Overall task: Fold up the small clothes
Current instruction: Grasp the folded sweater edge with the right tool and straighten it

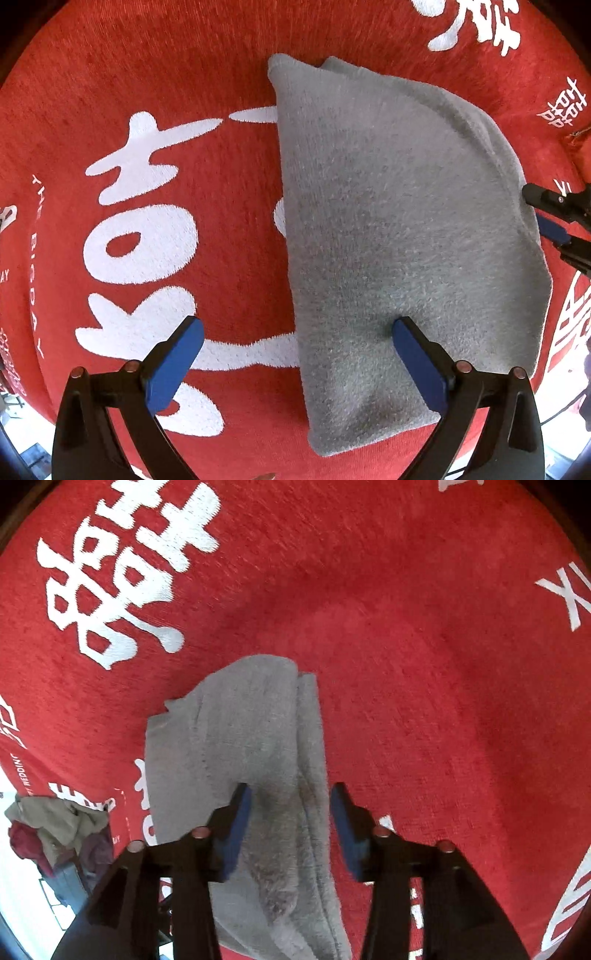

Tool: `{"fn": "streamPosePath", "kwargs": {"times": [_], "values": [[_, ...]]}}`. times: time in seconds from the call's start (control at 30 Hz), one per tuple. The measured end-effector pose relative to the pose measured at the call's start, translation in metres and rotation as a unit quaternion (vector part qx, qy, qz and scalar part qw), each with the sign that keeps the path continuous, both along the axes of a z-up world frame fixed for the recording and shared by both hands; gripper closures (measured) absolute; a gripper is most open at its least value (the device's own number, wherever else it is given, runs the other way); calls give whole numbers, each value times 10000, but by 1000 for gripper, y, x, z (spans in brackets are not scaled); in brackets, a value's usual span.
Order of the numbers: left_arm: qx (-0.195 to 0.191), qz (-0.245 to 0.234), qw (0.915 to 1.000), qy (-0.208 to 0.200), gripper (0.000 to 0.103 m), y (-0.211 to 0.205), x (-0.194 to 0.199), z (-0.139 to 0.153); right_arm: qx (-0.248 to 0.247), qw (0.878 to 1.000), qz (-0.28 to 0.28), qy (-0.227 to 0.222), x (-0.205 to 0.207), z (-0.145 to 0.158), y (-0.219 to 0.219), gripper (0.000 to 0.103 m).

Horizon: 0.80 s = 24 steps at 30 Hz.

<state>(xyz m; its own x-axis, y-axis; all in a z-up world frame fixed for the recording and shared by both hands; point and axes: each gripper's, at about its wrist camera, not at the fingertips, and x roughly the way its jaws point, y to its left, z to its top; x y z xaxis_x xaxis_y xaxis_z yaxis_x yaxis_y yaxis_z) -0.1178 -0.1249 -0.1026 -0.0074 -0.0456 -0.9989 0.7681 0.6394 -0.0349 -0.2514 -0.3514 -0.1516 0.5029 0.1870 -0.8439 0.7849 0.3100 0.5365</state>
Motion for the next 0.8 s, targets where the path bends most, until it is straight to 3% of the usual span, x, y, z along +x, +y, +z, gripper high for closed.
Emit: {"fn": "streamPosePath", "kwargs": {"times": [0.17, 0.4, 0.53, 0.7, 0.8], "values": [[12, 1, 10000, 71, 1, 0, 6, -14, 414, 9986, -140, -291, -5, -13, -2, 53], [-35, -51, 9999, 101, 1, 2, 13, -27, 437, 9982, -144, -382, 4, -19, -8, 53], [-76, -120, 9992, 374, 0, 1, 15, -36, 507, 9978, -134, -407, 10, -24, -13, 54], [-233, 77, 9972, 705, 0, 5, 34, -48, 141, 9983, 165, -541, 18, -8, -14, 92], [-271, 57, 9966, 770, 0, 8, 41, -52, -52, 9982, 374, -463, 22, -2, -12, 93]]}}
